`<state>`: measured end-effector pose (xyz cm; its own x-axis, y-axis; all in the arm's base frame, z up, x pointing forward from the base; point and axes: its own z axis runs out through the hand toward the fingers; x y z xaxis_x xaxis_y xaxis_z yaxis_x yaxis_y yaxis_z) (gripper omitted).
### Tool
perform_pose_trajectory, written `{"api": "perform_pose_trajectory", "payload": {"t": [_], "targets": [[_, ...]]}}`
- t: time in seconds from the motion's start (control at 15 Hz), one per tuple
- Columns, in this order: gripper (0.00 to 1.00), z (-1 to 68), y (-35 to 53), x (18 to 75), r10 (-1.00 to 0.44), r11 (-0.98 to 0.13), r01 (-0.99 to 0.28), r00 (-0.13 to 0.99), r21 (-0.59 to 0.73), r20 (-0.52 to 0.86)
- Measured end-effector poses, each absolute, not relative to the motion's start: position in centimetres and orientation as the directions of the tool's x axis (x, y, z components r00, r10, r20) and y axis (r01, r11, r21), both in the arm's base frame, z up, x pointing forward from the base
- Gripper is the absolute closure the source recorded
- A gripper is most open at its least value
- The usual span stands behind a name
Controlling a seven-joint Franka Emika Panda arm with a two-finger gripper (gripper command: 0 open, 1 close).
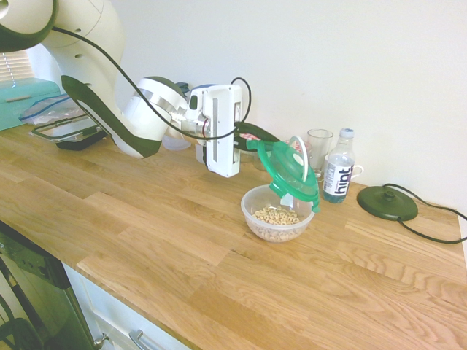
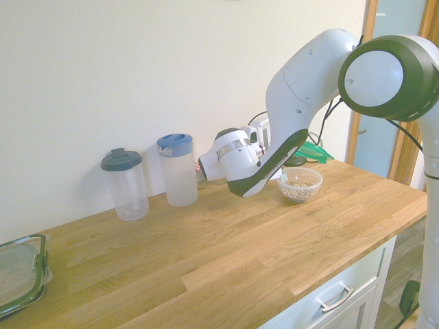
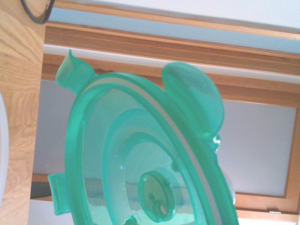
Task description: Cover the lid of food container
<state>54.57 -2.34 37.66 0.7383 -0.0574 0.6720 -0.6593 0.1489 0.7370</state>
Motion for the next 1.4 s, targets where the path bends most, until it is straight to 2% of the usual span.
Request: {"api": "perform_pose_trajectory", "payload": {"t": [0.27,0.47,0.67,1.4], "targets": [[1.0,36.0,-2.6,54.9,-0.028,0.161,-0.641,0.757,0.751,0.652],[1.0,34.8,-2.1,55.7,0.004,0.129,-0.649,0.757,0.75,0.654],[1.0,34.3,-1.8,56.2,0.008,0.101,-0.655,0.753,0.748,0.658],[1.0,33.7,-1.2,55.8,-0.002,0.111,-0.649,0.757,0.753,0.653]]}}
